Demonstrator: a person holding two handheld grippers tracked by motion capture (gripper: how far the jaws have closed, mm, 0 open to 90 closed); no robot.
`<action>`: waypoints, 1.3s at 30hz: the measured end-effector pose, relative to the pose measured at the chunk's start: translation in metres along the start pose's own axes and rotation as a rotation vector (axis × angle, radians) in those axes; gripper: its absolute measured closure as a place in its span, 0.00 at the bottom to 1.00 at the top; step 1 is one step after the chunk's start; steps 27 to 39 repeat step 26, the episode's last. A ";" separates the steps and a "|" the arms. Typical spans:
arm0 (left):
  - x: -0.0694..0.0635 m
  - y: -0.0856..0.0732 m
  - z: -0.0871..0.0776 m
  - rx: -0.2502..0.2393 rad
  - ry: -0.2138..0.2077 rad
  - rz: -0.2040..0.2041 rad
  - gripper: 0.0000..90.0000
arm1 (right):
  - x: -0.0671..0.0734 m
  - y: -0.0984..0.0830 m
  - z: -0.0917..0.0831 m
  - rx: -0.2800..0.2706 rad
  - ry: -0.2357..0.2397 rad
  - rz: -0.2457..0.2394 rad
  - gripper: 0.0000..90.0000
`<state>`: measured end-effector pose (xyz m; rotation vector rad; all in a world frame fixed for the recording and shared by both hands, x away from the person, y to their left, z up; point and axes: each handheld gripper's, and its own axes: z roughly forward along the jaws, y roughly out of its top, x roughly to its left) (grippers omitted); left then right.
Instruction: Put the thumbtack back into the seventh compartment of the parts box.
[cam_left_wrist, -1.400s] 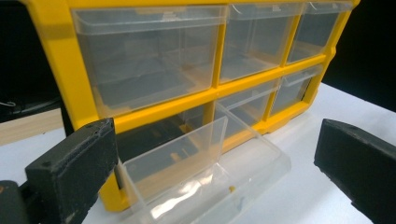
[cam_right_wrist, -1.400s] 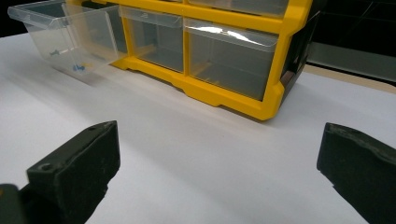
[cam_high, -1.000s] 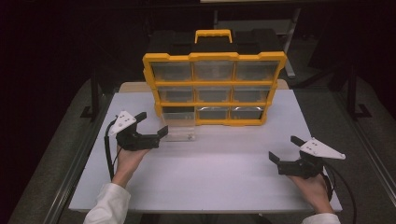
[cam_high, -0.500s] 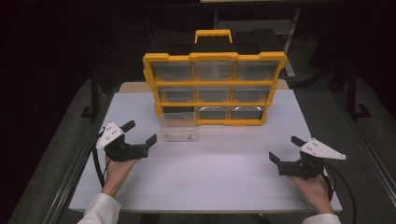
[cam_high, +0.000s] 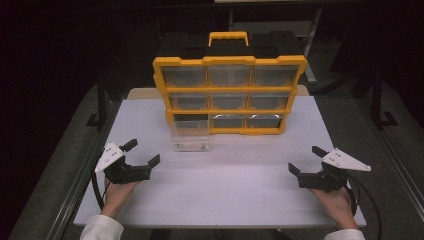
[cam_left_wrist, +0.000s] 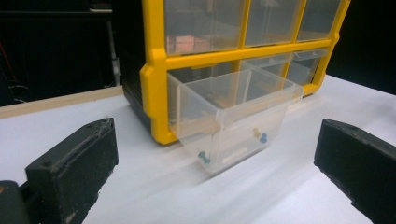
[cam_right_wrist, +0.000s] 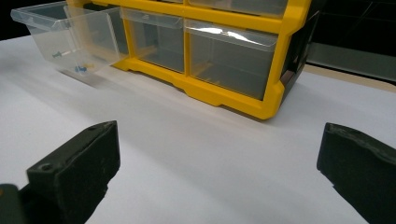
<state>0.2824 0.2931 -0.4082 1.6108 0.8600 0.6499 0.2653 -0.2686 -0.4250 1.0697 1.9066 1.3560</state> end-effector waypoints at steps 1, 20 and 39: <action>0.000 -0.002 -0.002 0.003 0.002 0.000 0.00 | 0.000 0.000 0.000 -0.003 0.001 -0.001 0.00; 0.023 -0.018 -0.021 0.009 0.031 -0.048 0.00 | 0.004 0.002 -0.001 -0.017 0.016 0.003 0.00; 0.029 -0.022 -0.027 0.008 0.035 -0.053 0.00 | 0.003 0.002 -0.002 -0.020 0.015 0.009 0.00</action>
